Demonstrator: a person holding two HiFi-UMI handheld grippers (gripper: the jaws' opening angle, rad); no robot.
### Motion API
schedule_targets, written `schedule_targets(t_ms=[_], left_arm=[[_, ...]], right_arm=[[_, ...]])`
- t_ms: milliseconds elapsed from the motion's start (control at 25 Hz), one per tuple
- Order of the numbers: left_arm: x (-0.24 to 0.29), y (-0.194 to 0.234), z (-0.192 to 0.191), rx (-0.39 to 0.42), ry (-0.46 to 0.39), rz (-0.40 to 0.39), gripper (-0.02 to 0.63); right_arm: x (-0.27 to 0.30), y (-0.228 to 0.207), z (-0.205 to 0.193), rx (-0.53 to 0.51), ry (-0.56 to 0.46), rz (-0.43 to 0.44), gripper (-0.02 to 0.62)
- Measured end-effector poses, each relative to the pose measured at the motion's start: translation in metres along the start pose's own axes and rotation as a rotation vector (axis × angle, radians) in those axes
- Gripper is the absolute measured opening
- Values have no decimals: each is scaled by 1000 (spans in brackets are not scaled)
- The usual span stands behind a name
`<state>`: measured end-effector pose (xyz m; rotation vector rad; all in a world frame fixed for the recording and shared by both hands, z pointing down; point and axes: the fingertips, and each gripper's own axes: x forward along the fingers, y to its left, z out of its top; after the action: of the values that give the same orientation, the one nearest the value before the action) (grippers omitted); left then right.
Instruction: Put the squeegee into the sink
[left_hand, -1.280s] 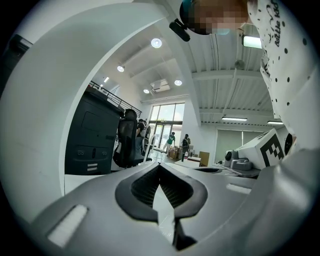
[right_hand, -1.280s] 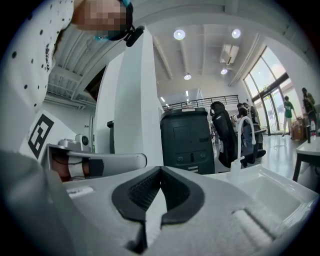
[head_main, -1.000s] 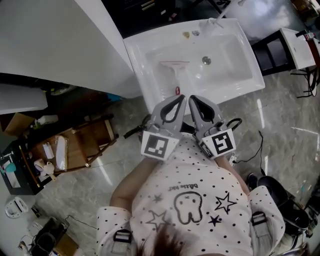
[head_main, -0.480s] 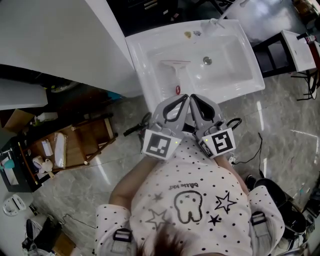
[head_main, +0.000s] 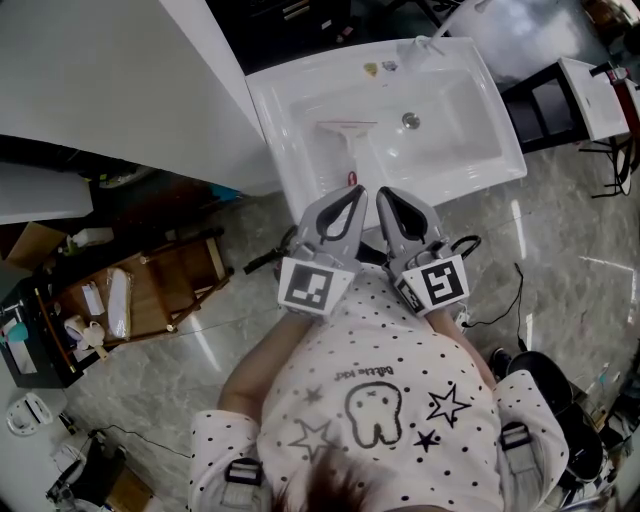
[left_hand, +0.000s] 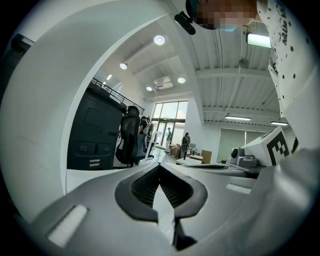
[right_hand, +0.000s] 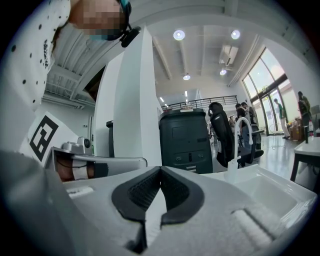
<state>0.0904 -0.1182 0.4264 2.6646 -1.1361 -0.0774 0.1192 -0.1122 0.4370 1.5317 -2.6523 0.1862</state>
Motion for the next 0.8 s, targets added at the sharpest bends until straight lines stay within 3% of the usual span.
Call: schedule_targets(t_ms=[800], left_arm=[[-1, 7, 0, -8, 1, 13, -5]], right_arm=[[6, 1, -3, 9, 17, 5, -3]])
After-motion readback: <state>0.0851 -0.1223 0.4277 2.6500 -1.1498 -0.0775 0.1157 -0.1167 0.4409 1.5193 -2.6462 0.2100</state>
